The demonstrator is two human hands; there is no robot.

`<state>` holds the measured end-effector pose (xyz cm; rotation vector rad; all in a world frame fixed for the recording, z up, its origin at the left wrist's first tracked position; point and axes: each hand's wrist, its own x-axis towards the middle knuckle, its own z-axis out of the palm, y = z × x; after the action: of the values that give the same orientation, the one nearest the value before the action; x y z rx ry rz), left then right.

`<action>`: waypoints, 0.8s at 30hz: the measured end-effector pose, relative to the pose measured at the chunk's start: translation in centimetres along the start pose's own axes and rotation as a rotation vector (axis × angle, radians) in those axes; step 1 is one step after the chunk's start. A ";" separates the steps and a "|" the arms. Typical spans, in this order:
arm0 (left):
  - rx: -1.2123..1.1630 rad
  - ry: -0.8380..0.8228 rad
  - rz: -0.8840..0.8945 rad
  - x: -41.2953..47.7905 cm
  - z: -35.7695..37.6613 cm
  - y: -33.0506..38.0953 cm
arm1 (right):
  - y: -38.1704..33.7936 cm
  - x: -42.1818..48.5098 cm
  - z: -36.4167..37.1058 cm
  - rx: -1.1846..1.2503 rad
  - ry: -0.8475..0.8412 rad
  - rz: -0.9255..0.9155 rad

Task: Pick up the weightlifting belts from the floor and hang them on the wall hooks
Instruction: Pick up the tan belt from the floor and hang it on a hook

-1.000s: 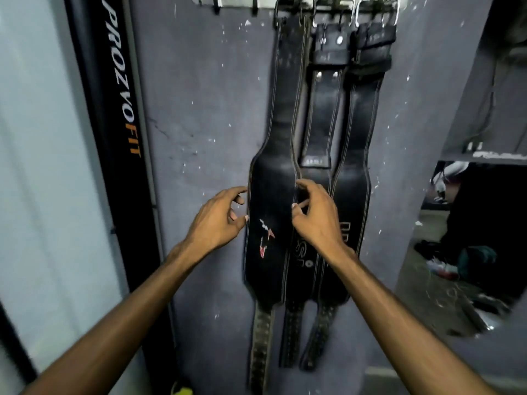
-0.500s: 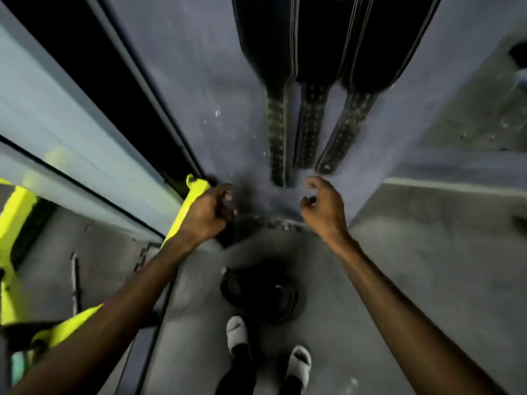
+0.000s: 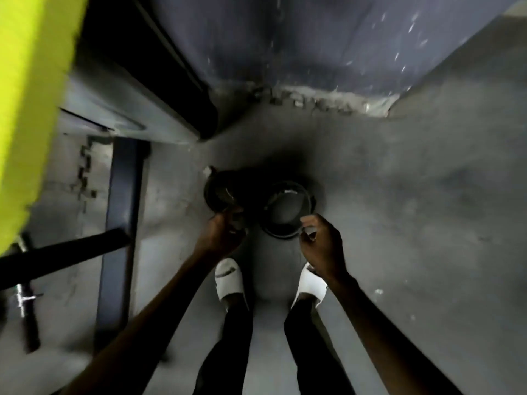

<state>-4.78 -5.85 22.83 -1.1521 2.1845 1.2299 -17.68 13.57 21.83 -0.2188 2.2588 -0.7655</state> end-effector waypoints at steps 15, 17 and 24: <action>-0.138 -0.183 -0.139 13.7 23.3 -17.1 | 21.1 15.3 19.3 -0.744 -0.203 -0.179; -0.143 -0.193 -0.137 13.5 23.4 -16.8 | 21.8 15.5 19.2 -0.694 -0.146 -0.224; -0.204 -0.193 -0.135 9.9 20.0 -11.6 | 14.4 12.7 14.2 -0.478 0.004 -0.423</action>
<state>-2.52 2.95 -0.61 -1.1826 1.8447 1.4646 -16.07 14.02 -1.97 -0.9426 2.3987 -0.4122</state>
